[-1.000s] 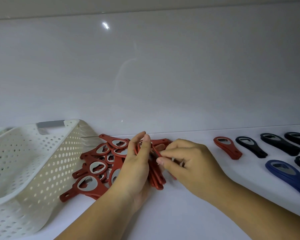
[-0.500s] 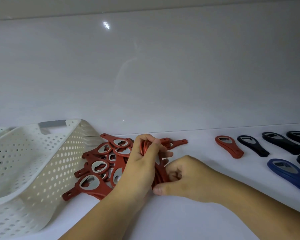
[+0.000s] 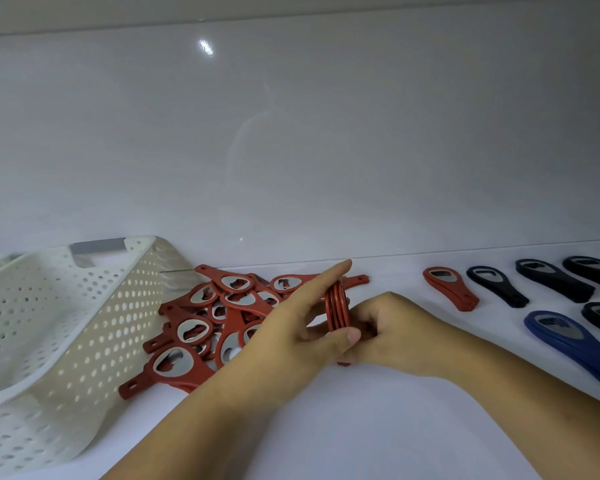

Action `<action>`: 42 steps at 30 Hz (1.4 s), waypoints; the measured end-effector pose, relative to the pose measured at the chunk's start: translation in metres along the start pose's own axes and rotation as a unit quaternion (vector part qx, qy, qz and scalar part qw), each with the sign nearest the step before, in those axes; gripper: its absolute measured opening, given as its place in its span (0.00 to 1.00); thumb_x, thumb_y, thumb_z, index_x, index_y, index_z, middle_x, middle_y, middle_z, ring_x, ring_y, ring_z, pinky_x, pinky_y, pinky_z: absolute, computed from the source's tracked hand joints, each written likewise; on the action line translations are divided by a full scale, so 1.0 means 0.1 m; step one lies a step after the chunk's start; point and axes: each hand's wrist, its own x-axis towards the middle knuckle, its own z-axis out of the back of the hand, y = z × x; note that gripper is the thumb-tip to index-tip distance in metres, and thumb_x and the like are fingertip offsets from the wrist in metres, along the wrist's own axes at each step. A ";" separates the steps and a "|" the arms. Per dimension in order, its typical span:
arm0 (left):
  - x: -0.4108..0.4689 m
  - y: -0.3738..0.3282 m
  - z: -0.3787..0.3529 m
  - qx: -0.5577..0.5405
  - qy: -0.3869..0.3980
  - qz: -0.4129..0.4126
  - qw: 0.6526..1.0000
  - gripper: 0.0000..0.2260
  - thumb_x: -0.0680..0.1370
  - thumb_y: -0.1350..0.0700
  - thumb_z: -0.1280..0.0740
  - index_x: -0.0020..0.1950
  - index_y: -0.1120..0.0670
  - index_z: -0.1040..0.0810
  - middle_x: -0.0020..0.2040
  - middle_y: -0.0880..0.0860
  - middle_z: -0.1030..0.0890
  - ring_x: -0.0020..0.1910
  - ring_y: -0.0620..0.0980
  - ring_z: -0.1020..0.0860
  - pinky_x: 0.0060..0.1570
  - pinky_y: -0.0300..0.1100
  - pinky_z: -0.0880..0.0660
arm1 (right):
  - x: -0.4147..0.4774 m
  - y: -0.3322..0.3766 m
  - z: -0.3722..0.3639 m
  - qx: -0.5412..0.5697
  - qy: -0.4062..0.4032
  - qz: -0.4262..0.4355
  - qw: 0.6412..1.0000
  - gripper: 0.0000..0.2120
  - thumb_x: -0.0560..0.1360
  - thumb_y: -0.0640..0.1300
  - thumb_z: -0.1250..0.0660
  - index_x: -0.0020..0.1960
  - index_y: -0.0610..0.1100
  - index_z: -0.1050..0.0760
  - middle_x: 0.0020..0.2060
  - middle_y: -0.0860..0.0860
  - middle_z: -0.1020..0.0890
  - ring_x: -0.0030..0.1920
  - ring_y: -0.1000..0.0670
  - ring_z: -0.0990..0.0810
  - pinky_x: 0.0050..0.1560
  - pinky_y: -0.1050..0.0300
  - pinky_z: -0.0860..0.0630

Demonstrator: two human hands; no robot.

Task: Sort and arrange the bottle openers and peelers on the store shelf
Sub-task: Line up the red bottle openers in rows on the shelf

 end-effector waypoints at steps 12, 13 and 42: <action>0.02 -0.05 0.02 0.031 -0.023 -0.033 0.999 0.29 0.67 0.66 0.24 0.53 0.31 0.21 0.54 0.48 0.19 0.52 0.49 0.19 0.49 0.40 0.21 | -0.03 -0.04 -0.02 -0.001 0.027 -0.015 1.000 0.18 0.63 0.51 0.22 0.37 0.37 0.24 0.31 0.48 0.28 0.34 0.51 0.31 0.39 0.56 0.34; 0.02 -0.05 0.02 0.035 -0.020 -0.031 0.999 0.29 0.67 0.65 0.24 0.53 0.31 0.21 0.53 0.46 0.20 0.52 0.49 0.19 0.48 0.42 0.20 | -0.03 -0.05 -0.02 0.001 0.026 -0.015 1.000 0.17 0.65 0.48 0.22 0.37 0.36 0.24 0.31 0.48 0.28 0.33 0.51 0.31 0.39 0.56 0.35; -0.09 -0.11 -0.22 -0.302 0.050 0.188 0.933 0.30 0.66 0.64 0.28 0.66 0.50 0.28 0.56 0.61 0.19 0.57 0.58 0.20 0.61 0.53 0.26 | -1.06 0.40 0.27 -0.092 -0.165 -0.264 0.946 0.18 0.63 0.48 0.24 0.38 0.32 0.21 0.29 0.48 0.30 0.32 0.51 0.32 0.33 0.61 0.37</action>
